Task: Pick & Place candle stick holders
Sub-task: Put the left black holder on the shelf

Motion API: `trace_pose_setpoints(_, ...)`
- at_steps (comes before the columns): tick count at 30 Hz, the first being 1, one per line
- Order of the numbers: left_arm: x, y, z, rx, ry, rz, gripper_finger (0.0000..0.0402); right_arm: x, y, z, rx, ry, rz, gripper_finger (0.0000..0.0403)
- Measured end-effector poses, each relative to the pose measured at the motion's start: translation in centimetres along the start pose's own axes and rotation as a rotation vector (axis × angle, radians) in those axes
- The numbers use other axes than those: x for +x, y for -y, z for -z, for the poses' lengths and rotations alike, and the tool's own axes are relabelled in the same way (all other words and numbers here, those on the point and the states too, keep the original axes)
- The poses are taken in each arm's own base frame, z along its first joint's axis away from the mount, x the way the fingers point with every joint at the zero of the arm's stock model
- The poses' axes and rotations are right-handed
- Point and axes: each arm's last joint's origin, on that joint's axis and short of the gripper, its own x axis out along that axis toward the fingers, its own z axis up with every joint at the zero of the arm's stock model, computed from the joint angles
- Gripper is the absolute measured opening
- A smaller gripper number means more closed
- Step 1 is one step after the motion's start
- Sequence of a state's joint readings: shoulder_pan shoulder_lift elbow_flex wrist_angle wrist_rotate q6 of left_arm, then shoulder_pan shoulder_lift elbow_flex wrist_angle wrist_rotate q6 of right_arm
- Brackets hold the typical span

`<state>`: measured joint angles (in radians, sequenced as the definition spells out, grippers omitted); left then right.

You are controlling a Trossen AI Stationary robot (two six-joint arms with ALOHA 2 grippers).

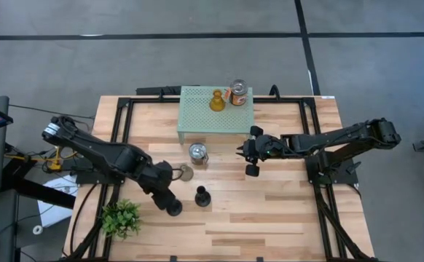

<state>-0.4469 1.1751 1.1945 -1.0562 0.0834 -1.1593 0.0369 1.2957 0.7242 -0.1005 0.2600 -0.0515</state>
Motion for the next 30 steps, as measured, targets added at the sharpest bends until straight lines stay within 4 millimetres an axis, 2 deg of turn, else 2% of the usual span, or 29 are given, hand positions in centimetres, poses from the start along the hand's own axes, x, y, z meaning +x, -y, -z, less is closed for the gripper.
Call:
trace_pose_setpoints(9,-1.2,-1.0,0.5,-0.046,0.052,0.067,0.0085,0.0,0.0,0.0,0.0,0.0,0.0,0.0069)
trace_pose_setpoints(15,-0.4,-0.5,0.2,-0.042,0.058,0.131,0.0085,0.0,0.0,0.0,0.0,0.0,0.0,0.0069)
trace_pose_setpoints(30,1.9,-0.8,0.3,-0.047,-0.006,0.107,0.0085,0.0,0.0,0.1,-0.001,-0.005,0.0,0.0069)
